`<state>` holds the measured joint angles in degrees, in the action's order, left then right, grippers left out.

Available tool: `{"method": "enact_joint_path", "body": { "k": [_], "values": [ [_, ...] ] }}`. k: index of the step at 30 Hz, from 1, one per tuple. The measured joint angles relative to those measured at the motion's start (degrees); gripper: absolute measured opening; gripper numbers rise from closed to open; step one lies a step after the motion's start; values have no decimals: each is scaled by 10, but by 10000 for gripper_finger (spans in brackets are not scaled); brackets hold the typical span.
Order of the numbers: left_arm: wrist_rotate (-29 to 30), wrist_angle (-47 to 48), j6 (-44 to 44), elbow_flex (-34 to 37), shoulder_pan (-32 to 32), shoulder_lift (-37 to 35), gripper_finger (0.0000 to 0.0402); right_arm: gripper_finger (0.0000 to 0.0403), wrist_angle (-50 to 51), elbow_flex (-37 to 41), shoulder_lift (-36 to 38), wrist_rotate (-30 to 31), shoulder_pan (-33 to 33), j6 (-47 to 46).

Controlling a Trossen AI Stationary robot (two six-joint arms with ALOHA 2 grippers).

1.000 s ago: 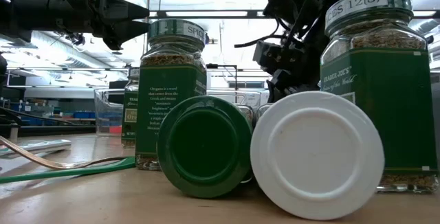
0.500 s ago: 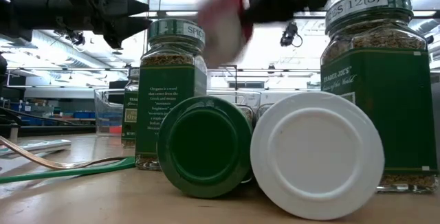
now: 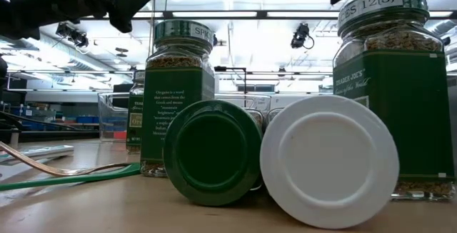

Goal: Pick & Place Food Item
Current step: Put the red noodle pack into the left transparent bin

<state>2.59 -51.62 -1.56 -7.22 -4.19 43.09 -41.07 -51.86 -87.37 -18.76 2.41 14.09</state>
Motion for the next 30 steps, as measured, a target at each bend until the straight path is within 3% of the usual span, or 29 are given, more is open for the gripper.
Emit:
{"method": "enact_joint_path", "body": {
  "k": [6, 14, 22, 30],
  "values": [
    [68, -16, -46, 0, 0, 2, 280, 0, -5, 0, 0, 76, -31, -51],
    [95, -19, -106, -16, 0, 21, 312, 0, 6, 0, 0, 103, -74, -107],
    [136, -1, -187, -93, 0, 134, 351, 0, 11, 0, 0, 103, -101, -124],
    [168, -3, -241, -166, 1, 234, 354, 0, 33, 0, 0, 103, -114, -133]
  ]
}}
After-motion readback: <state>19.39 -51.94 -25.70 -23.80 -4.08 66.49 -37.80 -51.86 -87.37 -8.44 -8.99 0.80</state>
